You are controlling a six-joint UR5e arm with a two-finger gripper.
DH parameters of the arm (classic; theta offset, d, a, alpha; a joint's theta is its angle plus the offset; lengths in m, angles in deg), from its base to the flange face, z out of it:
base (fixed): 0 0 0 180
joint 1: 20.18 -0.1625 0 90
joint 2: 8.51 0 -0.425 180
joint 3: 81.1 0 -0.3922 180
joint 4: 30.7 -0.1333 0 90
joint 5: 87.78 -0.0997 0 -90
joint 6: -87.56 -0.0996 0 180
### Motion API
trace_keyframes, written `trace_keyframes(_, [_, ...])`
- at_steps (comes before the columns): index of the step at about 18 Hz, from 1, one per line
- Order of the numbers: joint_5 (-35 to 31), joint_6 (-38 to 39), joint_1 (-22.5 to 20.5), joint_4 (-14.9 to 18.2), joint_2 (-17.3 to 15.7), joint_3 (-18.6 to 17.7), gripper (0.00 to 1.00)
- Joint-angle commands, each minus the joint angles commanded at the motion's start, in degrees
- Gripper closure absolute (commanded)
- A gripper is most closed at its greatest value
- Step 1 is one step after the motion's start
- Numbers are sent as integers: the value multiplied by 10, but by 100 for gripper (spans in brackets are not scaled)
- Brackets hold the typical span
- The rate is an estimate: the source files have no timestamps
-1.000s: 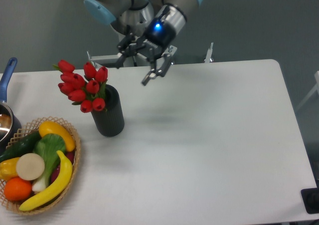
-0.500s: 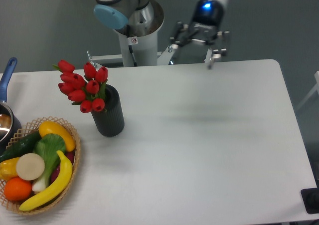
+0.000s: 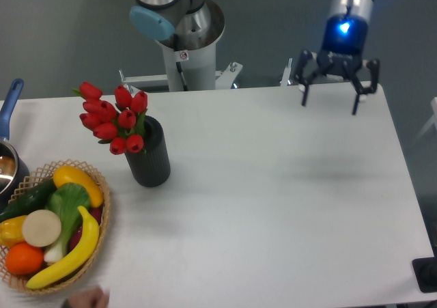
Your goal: Insert the flowers into the vase
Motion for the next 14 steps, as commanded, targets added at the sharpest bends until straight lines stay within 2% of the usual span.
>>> trace_keyframes(3, [-126,-49,32,0,35,4,0])
trace_keyframes(6, [-262,-87,56,0,57,6,0])
trace_keyframes(8, [-284,-113,57,-1,66,12,0])
trace_keyframes(12, [-304,-130,78,8,93,57,0])
trace_keyframes(14, [-337,-134,81,12,95,56,0])
